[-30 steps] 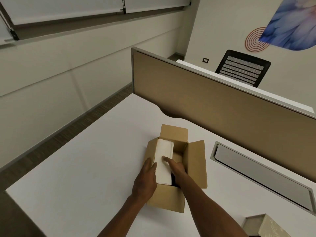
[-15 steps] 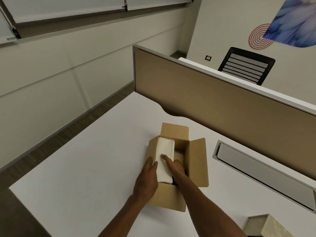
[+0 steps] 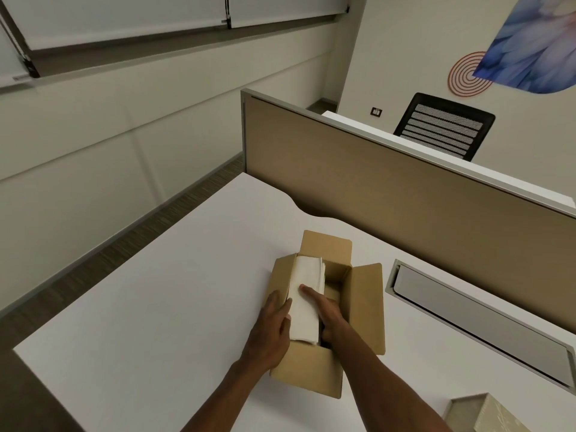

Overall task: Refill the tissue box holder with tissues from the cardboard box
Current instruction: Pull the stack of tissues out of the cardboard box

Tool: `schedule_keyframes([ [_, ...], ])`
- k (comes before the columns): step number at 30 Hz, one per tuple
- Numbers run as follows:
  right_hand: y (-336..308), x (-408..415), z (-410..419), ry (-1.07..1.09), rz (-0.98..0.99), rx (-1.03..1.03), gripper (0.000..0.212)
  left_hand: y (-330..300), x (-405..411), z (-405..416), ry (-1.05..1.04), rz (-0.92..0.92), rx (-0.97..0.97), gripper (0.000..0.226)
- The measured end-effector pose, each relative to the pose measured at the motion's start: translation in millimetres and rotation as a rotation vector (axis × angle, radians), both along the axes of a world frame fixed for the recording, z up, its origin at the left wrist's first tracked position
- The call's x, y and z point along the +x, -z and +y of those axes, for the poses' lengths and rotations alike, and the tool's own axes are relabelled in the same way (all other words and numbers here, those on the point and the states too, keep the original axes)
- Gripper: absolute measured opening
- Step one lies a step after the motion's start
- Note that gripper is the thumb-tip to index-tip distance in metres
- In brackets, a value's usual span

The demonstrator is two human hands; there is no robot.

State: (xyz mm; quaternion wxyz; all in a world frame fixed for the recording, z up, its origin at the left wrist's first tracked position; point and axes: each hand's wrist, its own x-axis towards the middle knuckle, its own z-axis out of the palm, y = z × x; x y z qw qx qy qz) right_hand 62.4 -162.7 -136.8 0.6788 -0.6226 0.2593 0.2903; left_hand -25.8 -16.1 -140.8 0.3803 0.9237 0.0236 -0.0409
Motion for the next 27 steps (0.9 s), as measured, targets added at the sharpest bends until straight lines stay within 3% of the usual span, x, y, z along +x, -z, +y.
schedule_keyframes([
  [6,-15,-1,-10,-0.062,-0.022,0.094,0.069,-4,-2,-8,0.009,0.06,-0.018,0.062],
  [14,-27,-5,-13,-0.03,-0.014,0.122,0.064,-8,-1,-9,-0.002,0.126,-0.014,0.067],
  [21,-35,-9,-22,0.019,-0.095,0.075,0.063,-45,10,-13,-0.054,0.09,-0.115,0.067],
  [27,-45,-13,-32,0.024,-0.209,-0.059,0.078,-66,32,-31,-0.077,0.014,-0.193,0.063],
])
